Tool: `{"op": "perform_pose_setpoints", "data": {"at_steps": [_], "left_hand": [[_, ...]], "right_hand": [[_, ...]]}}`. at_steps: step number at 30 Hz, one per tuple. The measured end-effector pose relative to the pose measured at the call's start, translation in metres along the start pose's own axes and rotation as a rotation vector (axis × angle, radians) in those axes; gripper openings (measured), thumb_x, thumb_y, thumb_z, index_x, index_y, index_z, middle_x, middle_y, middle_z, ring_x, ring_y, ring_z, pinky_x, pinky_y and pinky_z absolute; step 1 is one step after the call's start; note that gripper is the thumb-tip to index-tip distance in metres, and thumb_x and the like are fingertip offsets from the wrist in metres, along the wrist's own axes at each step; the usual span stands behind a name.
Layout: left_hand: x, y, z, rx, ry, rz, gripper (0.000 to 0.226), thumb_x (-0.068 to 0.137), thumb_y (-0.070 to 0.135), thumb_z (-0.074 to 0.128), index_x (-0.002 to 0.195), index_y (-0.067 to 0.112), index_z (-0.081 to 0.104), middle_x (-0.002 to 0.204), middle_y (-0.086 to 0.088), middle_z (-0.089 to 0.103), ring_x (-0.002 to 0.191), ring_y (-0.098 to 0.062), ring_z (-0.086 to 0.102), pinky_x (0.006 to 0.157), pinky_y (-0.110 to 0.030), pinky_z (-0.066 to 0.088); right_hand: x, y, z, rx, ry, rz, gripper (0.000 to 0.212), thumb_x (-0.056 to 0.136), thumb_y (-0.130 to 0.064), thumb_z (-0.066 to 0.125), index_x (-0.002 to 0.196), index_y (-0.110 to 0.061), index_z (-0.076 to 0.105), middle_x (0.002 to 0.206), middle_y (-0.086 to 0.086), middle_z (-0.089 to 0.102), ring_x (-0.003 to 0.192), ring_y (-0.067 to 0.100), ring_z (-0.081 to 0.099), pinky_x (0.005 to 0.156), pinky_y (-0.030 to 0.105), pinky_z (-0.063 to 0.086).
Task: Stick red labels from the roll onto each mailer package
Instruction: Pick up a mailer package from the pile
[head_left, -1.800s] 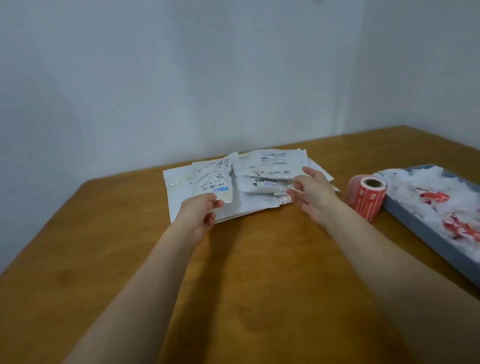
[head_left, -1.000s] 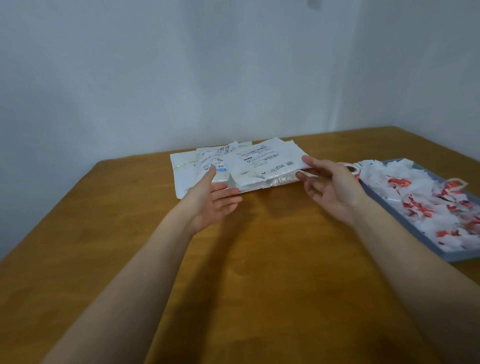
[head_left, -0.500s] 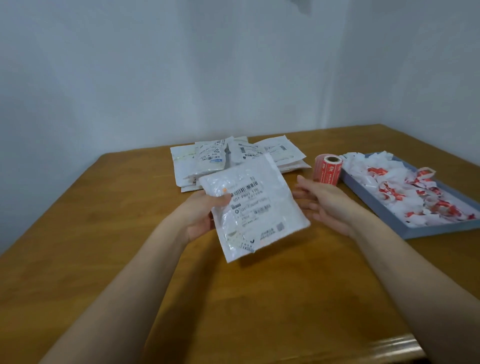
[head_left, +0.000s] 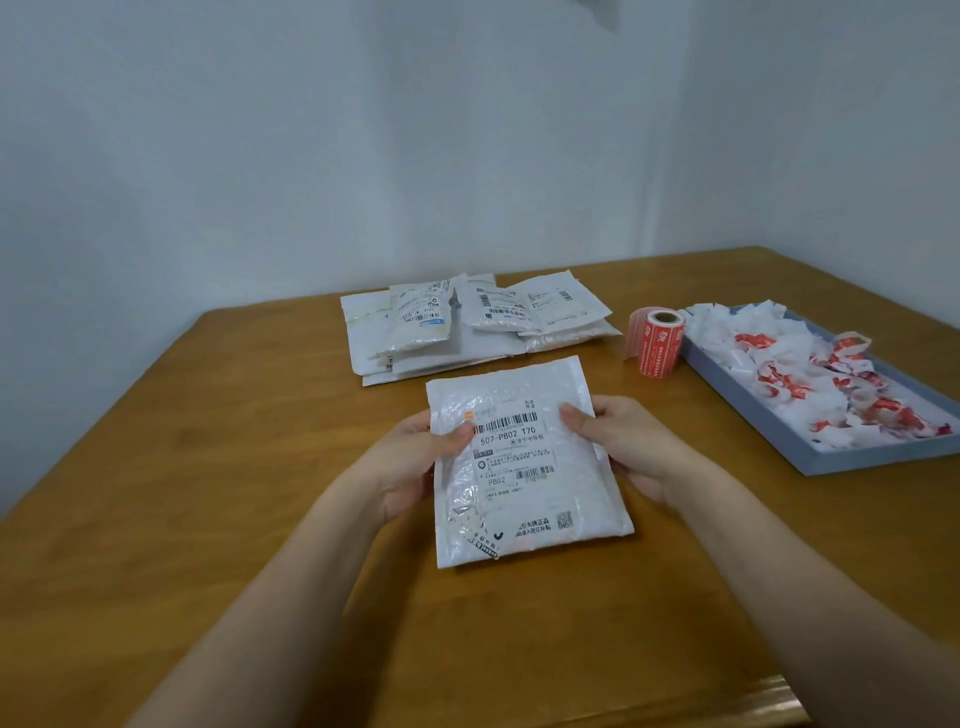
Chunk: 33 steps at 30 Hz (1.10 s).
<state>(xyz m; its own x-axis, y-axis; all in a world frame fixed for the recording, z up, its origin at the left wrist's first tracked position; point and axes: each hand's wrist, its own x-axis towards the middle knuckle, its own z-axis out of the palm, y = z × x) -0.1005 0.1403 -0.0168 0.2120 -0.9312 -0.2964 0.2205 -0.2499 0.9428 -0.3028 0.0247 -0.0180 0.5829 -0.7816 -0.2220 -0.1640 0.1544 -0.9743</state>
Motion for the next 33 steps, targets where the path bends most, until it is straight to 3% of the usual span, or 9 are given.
{"op": "perform_pose_setpoints", "data": {"at_steps": [6,9,13,16,19,21,25,30,33], "left_hand": [[0.0,-0.001,0.002,0.004,0.019,-0.037,0.03,0.092,0.01,0.06,0.122,0.005,0.062,0.114,-0.013,0.07,0.106,-0.029,0.067,0.098,-0.048,0.049],[-0.002,0.002,0.004,0.002,0.028,-0.049,0.035,0.093,0.027,0.058,0.123,0.008,0.061,0.112,-0.011,0.071,0.105,-0.028,0.068,0.096,-0.049,0.05],[-0.005,0.004,0.001,-0.098,-0.064,-0.072,0.047,0.094,0.045,0.048,0.124,0.011,0.06,0.119,-0.012,0.068,0.111,-0.028,0.065,0.096,-0.048,0.05],[-0.004,0.003,-0.001,-0.207,-0.046,-0.085,0.047,0.085,0.022,0.065,0.127,0.002,0.054,0.118,-0.016,0.068,0.109,-0.03,0.066,0.089,-0.046,0.055],[0.003,-0.001,-0.004,-0.349,0.058,-0.073,0.051,0.084,-0.006,0.062,0.132,-0.008,0.044,0.114,-0.023,0.067,0.103,-0.033,0.068,0.076,-0.04,0.06],[0.008,-0.002,-0.007,-0.385,0.154,-0.04,0.046,0.087,-0.008,0.058,0.131,-0.006,0.045,0.112,-0.022,0.069,0.099,-0.032,0.07,0.067,-0.036,0.06],[0.003,0.007,-0.015,-0.212,0.213,-0.013,0.027,0.09,0.011,0.063,0.116,0.004,0.06,0.103,-0.014,0.073,0.086,-0.025,0.072,0.064,-0.039,0.059],[-0.006,0.02,-0.017,0.028,0.053,-0.125,0.029,0.085,0.02,0.069,0.113,0.011,0.069,0.106,-0.014,0.073,0.093,-0.029,0.071,0.078,-0.044,0.058],[-0.005,0.021,-0.01,0.117,0.004,-0.115,0.035,0.078,0.019,0.073,0.111,0.008,0.071,0.103,-0.018,0.072,0.089,-0.03,0.071,0.074,-0.041,0.059]], "right_hand": [[0.002,0.002,0.0,0.005,0.023,0.052,0.023,0.093,-0.023,0.062,0.109,-0.008,0.067,0.102,0.004,0.074,0.097,0.021,0.07,0.093,0.043,0.053],[0.003,0.001,0.002,0.045,0.068,0.078,0.021,0.095,-0.021,0.059,0.108,-0.007,0.065,0.102,0.006,0.074,0.092,0.021,0.071,0.083,0.038,0.056],[0.009,0.004,0.0,0.238,0.191,0.087,0.021,0.096,-0.013,0.055,0.116,-0.008,0.061,0.11,0.006,0.07,0.102,0.024,0.066,0.094,0.046,0.051],[0.009,0.004,-0.002,0.41,0.174,0.075,0.027,0.094,-0.001,0.054,0.12,-0.008,0.058,0.115,0.009,0.068,0.104,0.027,0.066,0.083,0.043,0.055],[0.008,0.004,-0.001,0.504,0.126,0.096,0.027,0.092,0.006,0.051,0.116,-0.005,0.057,0.113,0.013,0.068,0.103,0.028,0.066,0.082,0.042,0.056],[0.008,0.001,0.0,0.5,0.168,0.119,0.031,0.091,0.002,0.055,0.121,-0.005,0.051,0.113,0.014,0.066,0.103,0.028,0.065,0.084,0.043,0.055],[0.01,-0.012,-0.016,0.349,0.363,0.08,0.051,0.087,-0.011,0.067,0.13,-0.018,0.041,0.117,0.006,0.059,0.111,0.022,0.057,0.094,0.039,0.05],[0.007,-0.021,-0.018,0.164,0.132,0.067,0.037,0.088,-0.028,0.067,0.122,-0.014,0.059,0.119,0.005,0.066,0.11,0.019,0.061,0.102,0.039,0.046],[0.001,-0.02,-0.008,0.015,-0.034,0.053,0.042,0.087,-0.043,0.063,0.115,-0.011,0.064,0.109,0.003,0.072,0.102,0.016,0.068,0.095,0.033,0.051]]}}
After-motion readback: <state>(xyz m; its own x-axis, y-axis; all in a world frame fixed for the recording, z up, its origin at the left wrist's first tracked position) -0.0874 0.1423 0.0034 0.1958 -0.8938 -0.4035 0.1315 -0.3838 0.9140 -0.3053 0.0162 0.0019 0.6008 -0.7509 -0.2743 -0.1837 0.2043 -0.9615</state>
